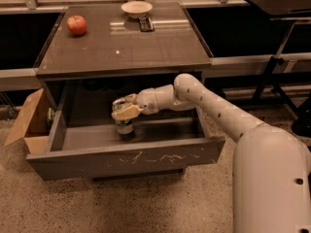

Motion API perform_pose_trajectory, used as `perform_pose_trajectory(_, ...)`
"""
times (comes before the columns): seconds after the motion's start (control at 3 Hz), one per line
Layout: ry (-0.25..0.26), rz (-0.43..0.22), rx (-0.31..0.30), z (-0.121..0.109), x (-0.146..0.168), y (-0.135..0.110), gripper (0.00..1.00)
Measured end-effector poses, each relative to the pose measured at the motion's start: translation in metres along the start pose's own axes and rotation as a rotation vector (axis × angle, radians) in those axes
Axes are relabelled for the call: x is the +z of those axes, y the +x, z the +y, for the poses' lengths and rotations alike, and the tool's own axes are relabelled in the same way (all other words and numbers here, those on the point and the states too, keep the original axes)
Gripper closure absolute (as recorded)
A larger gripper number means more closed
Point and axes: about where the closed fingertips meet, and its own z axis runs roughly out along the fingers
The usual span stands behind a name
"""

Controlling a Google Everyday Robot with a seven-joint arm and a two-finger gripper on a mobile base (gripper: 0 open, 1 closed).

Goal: Place 7up can into top drawer

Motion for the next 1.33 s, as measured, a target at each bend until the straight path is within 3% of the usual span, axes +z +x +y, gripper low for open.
perform_pose_trajectory(0.33,0.012,0.019,0.004,-0.001,0.0,0.005,0.59)
perform_pose_trajectory(1.0,0.038,0.067,-0.062,0.013,0.0,0.0,0.11)
perform_pose_trajectory(1.33,0.057,0.062,-0.08,0.02,-0.003,-0.003,0.0)
